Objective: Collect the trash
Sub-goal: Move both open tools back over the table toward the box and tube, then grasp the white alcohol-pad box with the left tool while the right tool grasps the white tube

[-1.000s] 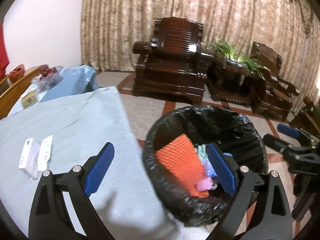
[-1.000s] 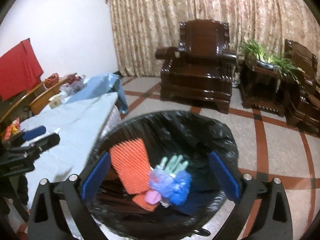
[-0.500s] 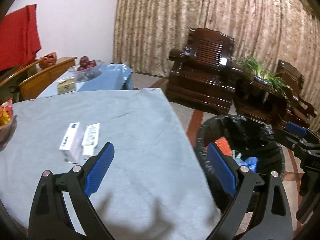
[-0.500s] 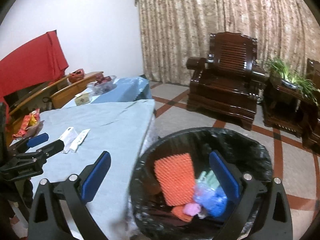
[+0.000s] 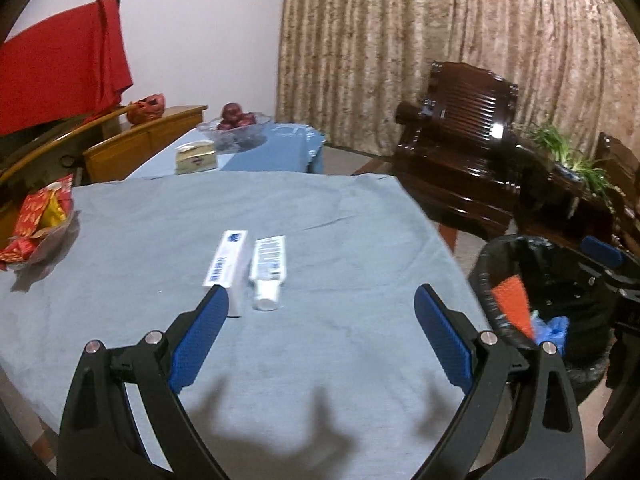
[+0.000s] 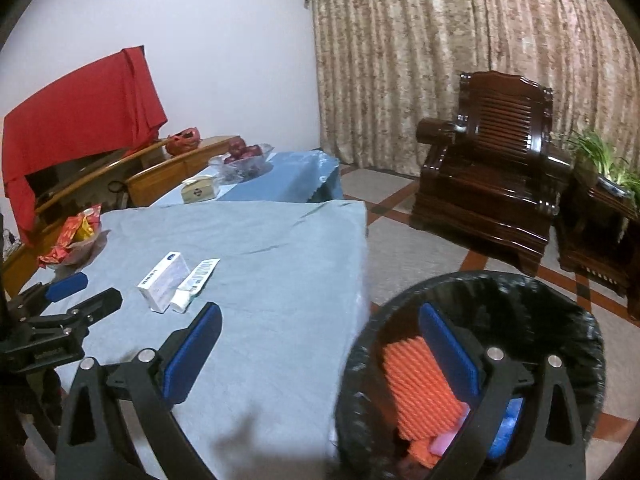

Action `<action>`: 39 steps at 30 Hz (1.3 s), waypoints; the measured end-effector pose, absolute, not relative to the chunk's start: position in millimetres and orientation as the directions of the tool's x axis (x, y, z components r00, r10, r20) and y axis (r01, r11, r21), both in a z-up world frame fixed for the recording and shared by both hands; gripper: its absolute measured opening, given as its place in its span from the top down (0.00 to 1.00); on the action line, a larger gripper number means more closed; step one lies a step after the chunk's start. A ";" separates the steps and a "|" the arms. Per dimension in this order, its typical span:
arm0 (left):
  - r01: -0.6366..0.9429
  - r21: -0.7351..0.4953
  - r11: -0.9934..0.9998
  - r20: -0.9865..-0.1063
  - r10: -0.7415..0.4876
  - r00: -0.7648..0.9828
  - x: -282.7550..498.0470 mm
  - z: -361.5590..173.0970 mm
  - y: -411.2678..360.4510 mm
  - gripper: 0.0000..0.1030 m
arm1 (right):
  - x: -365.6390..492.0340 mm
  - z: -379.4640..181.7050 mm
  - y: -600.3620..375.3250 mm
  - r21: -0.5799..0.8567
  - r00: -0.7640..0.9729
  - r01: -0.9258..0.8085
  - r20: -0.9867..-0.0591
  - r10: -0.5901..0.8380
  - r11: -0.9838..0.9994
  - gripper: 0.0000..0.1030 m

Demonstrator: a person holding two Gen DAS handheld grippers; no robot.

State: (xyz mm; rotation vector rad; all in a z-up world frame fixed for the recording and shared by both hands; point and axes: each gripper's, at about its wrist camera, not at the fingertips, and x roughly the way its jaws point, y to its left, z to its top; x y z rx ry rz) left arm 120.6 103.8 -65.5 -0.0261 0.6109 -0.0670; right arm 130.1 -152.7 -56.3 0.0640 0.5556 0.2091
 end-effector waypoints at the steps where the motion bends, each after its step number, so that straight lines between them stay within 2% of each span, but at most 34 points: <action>1: 0.045 -0.041 0.998 -0.574 -0.060 0.817 121.7 -67.3 108.8 0.11 | 133.7 -58.9 -145.9 0.112 0.827 -0.186 -0.518 0.217 0.976 0.06; 14: -0.069 0.002 0.998 -0.587 0.057 0.807 152.5 -96.9 166.5 0.12 | 172.4 -90.4 -86.0 0.100 0.786 -0.232 -0.567 0.247 0.968 0.06; 17: -0.081 0.010 0.997 -0.605 0.071 0.793 167.7 -109.4 173.0 0.21 | 181.0 -99.1 -76.4 0.092 0.775 -0.237 -0.582 0.245 0.967 0.06; 25: -0.107 0.010 0.994 -0.685 0.084 0.723 214.7 -153.7 187.4 0.28 | 204.1 -118.0 -67.1 0.092 0.747 -0.222 -0.624 0.230 0.971 0.06; 28: -0.112 0.001 0.994 -0.699 0.081 0.710 224.5 -162.9 189.5 0.28 | 209.5 -122.2 -67.8 0.090 0.740 -0.216 -0.635 0.224 0.972 0.06; 39: -0.117 -0.010 0.993 -0.736 0.072 0.673 259.6 -179.5 191.5 0.43 | 220.4 -133.1 -64.5 0.084 0.723 -0.210 -0.657 0.213 0.974 0.06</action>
